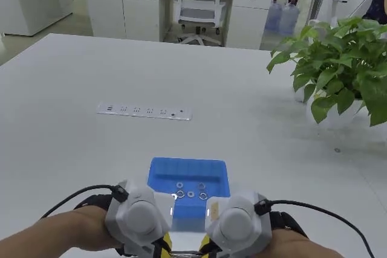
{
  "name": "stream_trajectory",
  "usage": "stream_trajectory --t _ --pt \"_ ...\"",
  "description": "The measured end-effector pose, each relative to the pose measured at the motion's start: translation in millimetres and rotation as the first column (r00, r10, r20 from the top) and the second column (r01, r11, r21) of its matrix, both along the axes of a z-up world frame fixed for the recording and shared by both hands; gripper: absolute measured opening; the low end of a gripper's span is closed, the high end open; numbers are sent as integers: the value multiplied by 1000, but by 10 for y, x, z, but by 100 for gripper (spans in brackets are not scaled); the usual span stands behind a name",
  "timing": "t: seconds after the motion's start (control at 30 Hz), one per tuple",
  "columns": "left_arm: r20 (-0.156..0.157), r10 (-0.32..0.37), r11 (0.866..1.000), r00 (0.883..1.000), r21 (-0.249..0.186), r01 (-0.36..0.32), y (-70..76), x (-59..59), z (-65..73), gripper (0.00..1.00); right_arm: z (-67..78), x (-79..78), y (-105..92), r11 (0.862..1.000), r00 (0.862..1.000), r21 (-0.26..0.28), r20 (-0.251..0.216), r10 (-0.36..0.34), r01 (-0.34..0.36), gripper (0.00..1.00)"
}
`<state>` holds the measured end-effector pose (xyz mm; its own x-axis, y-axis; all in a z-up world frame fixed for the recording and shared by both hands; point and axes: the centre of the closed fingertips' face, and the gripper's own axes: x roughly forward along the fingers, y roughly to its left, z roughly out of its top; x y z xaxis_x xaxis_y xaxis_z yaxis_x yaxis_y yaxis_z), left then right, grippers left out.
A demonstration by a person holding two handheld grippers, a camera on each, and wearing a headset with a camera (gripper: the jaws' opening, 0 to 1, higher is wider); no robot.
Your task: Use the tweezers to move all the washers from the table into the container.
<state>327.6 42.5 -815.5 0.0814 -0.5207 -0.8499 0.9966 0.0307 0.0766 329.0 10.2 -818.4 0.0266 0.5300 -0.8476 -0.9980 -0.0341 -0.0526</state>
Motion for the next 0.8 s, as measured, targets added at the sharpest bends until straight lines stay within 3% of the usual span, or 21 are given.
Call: stream_trajectory --t 0.23,0.43,0.6,0.7,0.8 --pt "1 20 1000 1000 3 -20 15 18 2 13 2 17 3 1000 1000 -5 17 -1 1 13" --pt "1 57 998 998 1 -57 68 29 48 18 17 25 -26 999 999 -1 29 -33 33 22" --pt "-2 90 996 996 -6 -90 155 8 122 24 89 46 -53 997 996 30 43 -76 75 30" --pt "-15 130 991 991 -31 -131 221 -15 203 29 185 93 -87 991 991 69 52 -122 118 34" --pt "-15 190 979 982 -73 -190 294 -11 301 34 298 167 -131 975 980 120 49 -195 188 40"
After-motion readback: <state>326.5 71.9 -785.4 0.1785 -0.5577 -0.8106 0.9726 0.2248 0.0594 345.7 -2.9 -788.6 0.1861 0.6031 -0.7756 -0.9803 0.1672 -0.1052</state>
